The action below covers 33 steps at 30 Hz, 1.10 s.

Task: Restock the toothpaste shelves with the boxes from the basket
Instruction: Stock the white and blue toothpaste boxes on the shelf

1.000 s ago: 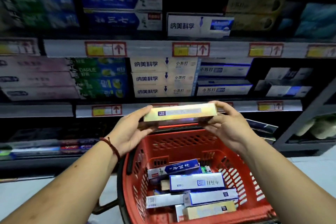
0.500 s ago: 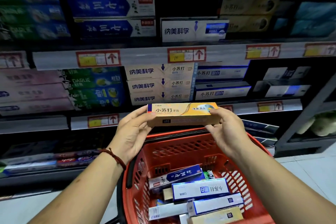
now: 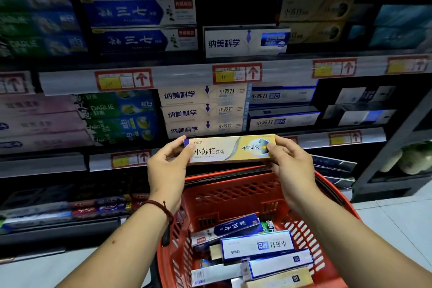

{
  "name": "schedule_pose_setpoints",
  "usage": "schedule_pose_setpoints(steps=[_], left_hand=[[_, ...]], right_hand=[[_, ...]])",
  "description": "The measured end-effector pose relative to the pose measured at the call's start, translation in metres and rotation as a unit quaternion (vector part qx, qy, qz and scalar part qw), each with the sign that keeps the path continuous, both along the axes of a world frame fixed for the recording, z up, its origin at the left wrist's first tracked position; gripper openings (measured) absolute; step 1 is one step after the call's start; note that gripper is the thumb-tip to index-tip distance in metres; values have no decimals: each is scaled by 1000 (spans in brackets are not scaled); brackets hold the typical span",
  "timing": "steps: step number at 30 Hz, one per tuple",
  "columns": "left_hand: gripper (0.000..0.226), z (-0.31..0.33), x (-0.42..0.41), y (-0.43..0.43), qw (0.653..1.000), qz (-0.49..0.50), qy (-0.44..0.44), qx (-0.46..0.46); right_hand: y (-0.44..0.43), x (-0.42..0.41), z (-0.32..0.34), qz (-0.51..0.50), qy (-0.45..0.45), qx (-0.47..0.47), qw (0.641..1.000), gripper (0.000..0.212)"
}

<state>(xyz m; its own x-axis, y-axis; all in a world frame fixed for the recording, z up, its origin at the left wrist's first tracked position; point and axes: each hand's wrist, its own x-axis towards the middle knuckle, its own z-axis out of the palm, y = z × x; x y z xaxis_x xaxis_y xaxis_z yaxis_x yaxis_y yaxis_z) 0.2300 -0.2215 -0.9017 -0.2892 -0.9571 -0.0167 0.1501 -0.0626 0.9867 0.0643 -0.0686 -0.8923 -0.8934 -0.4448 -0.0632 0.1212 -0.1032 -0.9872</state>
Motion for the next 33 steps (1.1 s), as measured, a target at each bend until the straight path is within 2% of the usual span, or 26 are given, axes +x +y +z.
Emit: schedule_pose_setpoints(steps=[2,5,8,13,20,26,30,33], left_hand=[[28,4,-1,3,999,37,-11,-10],[22,12,0,5,999,42,-17,-23],[19,22,1,10,995,57,-49,-71],[33,39,6,25,983,44,-88,-156],[41,59,12,47,979,4,-75,-190],[36,100,-18,59,970,-23,-62,-234],[36,140,-58,68,957,-48,-47,-281],[34,164,-94,70,954,-75,-58,-283]], right_hand=[[-1,1,0,-12,24,3,1000,14],[1,0,1,-38,54,5,998,7],[4,1,3,-43,75,14,996,3],[11,6,15,-17,101,24,994,5],[31,-1,37,3,166,24,986,11],[51,-35,84,-28,196,15,980,14],[66,-72,125,-55,226,1,973,17],[79,-105,158,-69,261,18,963,19]])
